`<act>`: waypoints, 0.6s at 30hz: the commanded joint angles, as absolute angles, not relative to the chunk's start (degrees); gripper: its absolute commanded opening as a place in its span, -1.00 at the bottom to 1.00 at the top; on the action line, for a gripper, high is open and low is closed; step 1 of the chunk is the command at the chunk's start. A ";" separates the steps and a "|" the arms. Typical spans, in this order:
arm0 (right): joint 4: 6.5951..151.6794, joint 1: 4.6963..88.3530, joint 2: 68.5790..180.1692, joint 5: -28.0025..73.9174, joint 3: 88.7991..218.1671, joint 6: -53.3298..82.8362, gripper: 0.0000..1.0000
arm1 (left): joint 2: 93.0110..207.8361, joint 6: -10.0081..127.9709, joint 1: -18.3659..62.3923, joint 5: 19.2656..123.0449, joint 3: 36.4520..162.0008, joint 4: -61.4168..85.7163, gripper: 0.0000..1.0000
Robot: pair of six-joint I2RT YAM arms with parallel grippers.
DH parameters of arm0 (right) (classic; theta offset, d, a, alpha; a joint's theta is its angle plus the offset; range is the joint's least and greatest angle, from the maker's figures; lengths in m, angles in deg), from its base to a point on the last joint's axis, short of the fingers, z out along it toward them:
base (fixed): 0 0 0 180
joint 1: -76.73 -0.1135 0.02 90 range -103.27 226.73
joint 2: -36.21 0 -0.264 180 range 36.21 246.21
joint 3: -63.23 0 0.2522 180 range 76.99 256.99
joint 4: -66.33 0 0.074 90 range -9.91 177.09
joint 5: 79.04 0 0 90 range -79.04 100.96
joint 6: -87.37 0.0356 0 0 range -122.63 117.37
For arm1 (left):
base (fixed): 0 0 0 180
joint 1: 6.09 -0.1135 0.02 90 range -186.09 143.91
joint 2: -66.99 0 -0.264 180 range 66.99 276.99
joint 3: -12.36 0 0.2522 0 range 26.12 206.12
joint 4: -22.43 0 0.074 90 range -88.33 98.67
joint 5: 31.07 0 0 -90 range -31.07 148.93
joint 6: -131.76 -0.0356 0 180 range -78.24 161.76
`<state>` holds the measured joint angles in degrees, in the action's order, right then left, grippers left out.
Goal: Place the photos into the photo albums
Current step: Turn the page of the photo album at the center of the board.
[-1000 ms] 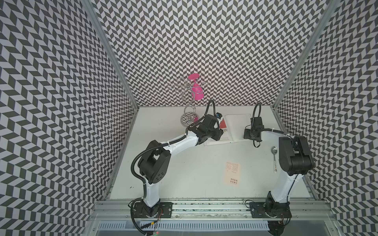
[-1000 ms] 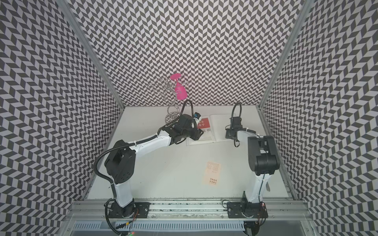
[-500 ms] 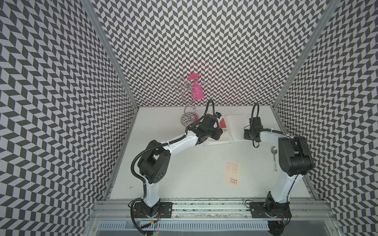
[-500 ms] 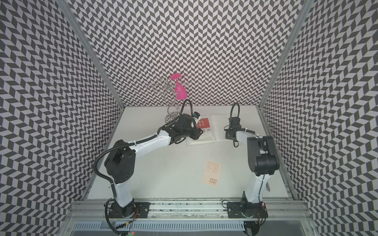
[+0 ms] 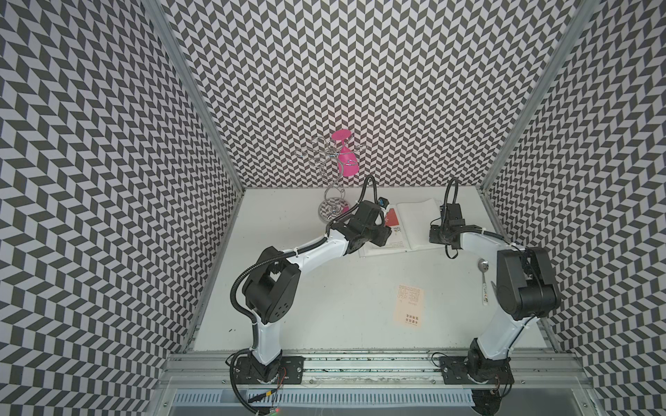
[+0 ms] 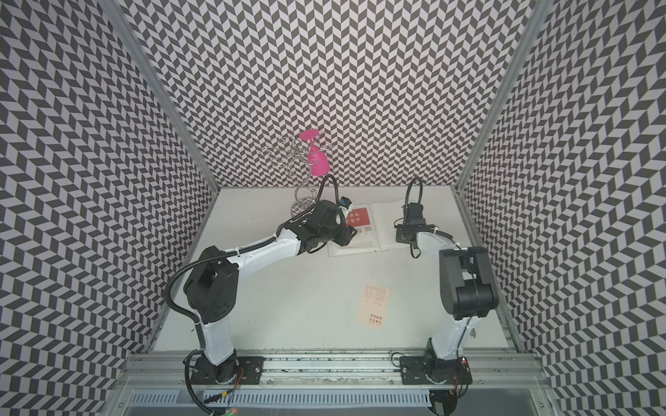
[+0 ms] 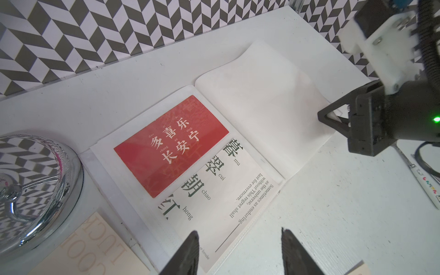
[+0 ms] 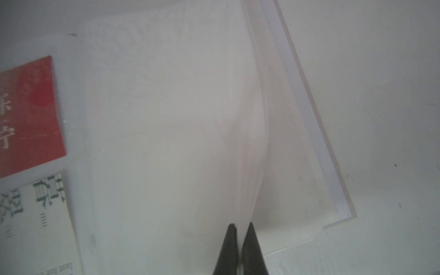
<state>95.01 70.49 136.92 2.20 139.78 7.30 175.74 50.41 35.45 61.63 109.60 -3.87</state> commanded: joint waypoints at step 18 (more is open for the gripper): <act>96.83 71.71 125.07 1.29 134.83 10.07 -1.00 | 176.34 51.60 35.22 61.91 111.82 -5.16 0.13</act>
